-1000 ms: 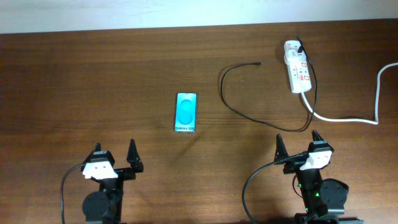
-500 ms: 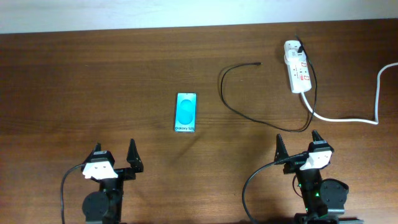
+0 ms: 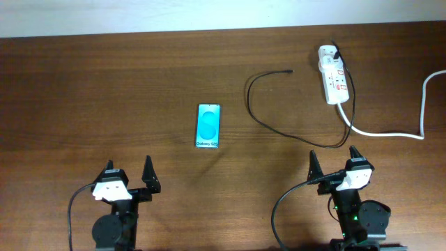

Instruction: Plug charger to phone and switch on socket

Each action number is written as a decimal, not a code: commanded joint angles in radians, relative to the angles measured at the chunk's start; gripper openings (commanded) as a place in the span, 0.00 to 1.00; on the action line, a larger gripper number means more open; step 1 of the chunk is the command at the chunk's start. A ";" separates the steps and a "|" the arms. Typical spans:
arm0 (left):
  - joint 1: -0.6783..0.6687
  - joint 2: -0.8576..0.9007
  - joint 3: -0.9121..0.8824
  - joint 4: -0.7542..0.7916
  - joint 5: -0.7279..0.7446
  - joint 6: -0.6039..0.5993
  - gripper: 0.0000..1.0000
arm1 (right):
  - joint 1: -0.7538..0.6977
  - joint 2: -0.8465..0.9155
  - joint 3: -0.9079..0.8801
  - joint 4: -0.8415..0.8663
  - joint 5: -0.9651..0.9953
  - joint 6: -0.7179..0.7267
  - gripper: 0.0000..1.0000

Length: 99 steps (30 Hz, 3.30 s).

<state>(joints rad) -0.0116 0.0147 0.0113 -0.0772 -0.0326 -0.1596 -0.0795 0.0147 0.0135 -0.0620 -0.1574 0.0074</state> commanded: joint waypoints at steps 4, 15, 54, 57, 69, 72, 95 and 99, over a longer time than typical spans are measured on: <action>0.005 -0.008 -0.003 -0.004 0.004 0.016 0.99 | 0.006 -0.008 -0.008 -0.001 0.005 0.005 0.98; 0.005 -0.008 -0.003 -0.004 0.004 0.016 0.99 | 0.006 -0.008 -0.008 -0.001 0.005 0.005 0.98; 0.005 0.090 0.439 -0.195 0.045 0.087 0.99 | 0.006 -0.008 -0.008 -0.001 0.005 0.005 0.98; 0.005 0.192 0.533 -0.208 0.058 0.087 0.99 | 0.006 -0.008 -0.008 -0.001 0.005 0.005 0.98; 0.005 0.738 0.977 -0.403 0.277 0.108 0.99 | 0.006 -0.008 -0.008 -0.001 0.005 0.005 0.98; 0.005 0.835 1.068 -0.465 0.284 0.108 0.99 | 0.006 -0.008 -0.008 -0.001 0.005 0.005 0.98; -0.059 0.983 1.162 -0.551 0.560 0.134 0.99 | 0.006 -0.008 -0.008 -0.001 0.005 0.005 0.98; -0.132 1.090 1.162 -0.471 0.559 0.134 0.99 | 0.006 -0.008 -0.008 -0.001 0.005 0.005 0.98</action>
<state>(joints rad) -0.0975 1.0229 1.1576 -0.5907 0.5014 -0.0444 -0.0795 0.0147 0.0135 -0.0620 -0.1574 0.0071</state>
